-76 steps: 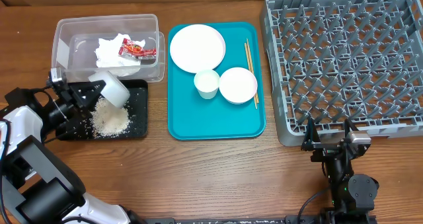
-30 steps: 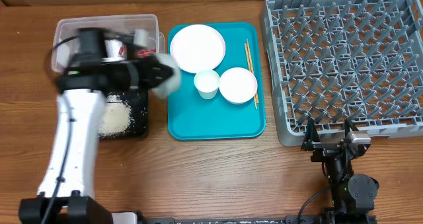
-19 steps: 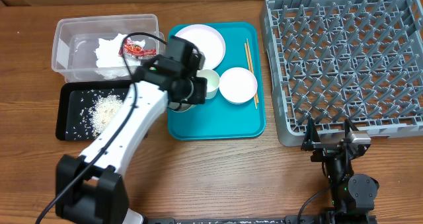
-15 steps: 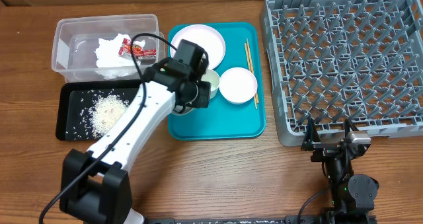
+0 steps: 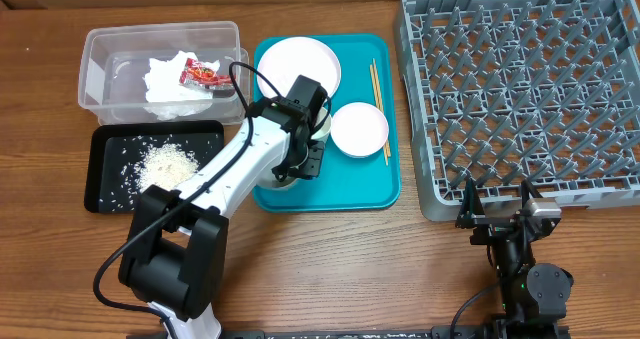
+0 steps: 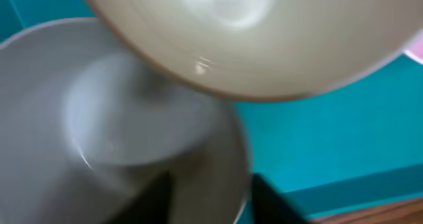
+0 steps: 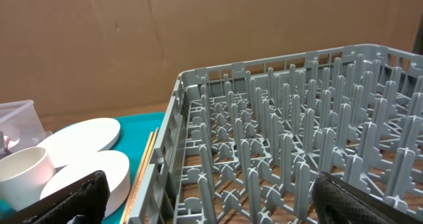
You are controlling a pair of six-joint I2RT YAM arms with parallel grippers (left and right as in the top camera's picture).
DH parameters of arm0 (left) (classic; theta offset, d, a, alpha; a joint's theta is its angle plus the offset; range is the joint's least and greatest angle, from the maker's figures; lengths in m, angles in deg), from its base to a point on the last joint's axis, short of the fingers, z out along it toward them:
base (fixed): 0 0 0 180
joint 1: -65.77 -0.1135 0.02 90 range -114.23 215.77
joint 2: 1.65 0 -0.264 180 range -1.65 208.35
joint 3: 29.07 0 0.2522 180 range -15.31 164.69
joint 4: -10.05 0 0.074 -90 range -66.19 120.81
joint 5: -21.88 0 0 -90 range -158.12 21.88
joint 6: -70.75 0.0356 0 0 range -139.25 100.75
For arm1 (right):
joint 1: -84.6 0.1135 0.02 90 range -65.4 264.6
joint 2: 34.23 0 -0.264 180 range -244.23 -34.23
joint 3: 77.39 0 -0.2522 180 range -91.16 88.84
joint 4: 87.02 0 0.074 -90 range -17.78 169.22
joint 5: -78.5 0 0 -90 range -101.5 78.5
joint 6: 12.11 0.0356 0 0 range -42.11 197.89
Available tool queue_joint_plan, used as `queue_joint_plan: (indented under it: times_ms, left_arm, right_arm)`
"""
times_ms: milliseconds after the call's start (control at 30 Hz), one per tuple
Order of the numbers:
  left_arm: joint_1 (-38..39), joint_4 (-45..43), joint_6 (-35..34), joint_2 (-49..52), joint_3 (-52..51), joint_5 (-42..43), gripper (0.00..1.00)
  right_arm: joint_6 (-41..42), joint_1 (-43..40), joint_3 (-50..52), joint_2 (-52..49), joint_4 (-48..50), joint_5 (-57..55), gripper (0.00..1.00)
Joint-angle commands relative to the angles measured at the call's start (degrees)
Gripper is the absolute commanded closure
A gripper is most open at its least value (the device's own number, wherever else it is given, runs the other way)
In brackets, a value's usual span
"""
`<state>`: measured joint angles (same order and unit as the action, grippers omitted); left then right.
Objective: Sort waste into correct bins and load items into the dishwasher
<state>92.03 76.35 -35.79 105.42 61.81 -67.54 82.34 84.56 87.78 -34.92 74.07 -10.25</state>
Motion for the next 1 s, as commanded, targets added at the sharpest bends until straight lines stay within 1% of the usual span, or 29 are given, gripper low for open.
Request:
queue_joint_plan:
  times_ms: [0,67,200,300,400,500,567,633,733,867,967]
  left_arm:
    - [0.1,0.1,-0.4,0.8,0.1,-0.4,0.42]
    - [0.1,0.7,-0.4,0.8,0.9,0.3,0.39]
    - [0.0,3.5,-0.2,0.8,5.4,0.9,0.39]
    - [0.0,9.2,0.0,0.8,12.1,1.7,0.37]
    - [0.0,17.2,2.4,0.8,20.9,2.6,0.37]
    - [0.0,23.2,3.4,0.8,28.8,2.4,0.35]
    - [-0.2,25.8,3.8,0.8,33.1,2.4,0.30]
    - [-0.7,28.9,3.9,0.8,38.0,2.7,0.25]
    - [-1.4,31.0,4.6,0.8,41.7,3.5,0.24]
    - [-2.2,30.6,4.8,0.8,43.8,4.0,0.24]
    - [-2.7,30.0,4.7,0.8,44.3,4.0,0.23]
  right_arm:
    - [0.1,-0.3,0.6,0.5,0.5,0.1,0.00]
    - [0.1,-0.3,0.6,0.5,0.5,0.1,0.00]
    - [0.1,-0.3,0.6,0.5,0.5,0.1,0.00]
    - [0.1,-0.3,0.6,0.5,0.5,0.1,0.00]
    - [0.1,-0.3,0.6,0.5,0.5,0.1,0.00]
    - [0.1,-0.3,0.6,0.5,0.5,0.1,0.00]
    - [0.0,-0.3,0.6,0.5,0.5,0.0,0.00]
    - [0.1,-0.4,0.6,0.5,1.3,-2.9,0.00]
    - [0.1,-0.3,0.6,0.5,1.7,-2.1,0.00]
    - [0.1,-0.4,0.6,0.5,0.5,-2.0,0.00]
    - [0.5,-0.3,0.6,0.5,2.7,3.0,0.00]
